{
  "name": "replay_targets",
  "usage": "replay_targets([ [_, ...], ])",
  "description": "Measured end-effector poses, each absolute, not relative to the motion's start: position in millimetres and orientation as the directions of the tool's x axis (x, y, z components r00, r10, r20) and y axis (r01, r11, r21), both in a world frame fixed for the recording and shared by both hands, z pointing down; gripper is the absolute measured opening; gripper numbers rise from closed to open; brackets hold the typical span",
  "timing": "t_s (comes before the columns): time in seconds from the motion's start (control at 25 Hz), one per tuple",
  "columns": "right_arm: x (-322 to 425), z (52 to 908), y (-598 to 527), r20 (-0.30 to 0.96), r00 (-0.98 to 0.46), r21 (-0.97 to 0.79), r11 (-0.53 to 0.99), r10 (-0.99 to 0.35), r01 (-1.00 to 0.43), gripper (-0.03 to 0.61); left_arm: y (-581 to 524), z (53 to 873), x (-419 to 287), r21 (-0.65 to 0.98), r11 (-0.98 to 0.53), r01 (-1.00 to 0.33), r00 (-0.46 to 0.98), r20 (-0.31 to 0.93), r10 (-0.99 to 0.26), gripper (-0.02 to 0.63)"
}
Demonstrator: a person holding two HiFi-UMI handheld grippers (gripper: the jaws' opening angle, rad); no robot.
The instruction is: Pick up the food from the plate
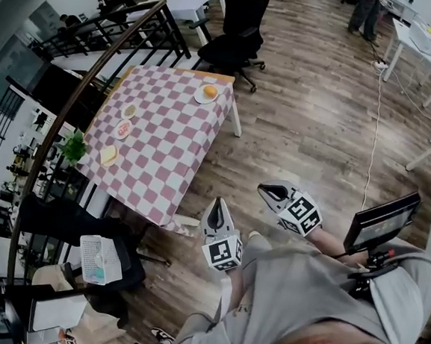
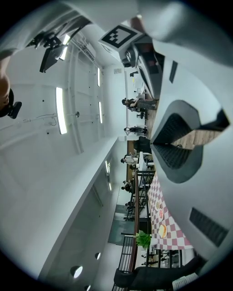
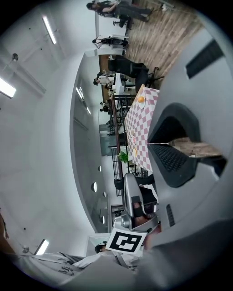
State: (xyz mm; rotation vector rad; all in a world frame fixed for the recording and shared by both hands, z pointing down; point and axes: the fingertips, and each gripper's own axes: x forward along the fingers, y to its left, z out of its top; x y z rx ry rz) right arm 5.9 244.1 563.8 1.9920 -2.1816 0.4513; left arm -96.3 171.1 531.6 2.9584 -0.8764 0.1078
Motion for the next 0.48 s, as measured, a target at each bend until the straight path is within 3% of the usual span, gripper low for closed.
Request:
replay_targets([
  [0.48,16.3,564.1,186.5,0.397,-0.009,-0.095,-0.031,-0.918,-0.995,0.015,83.6,534.3,-71.9,0.065,-0.885,-0.460,0.888,0.033,-0.459,0.008],
])
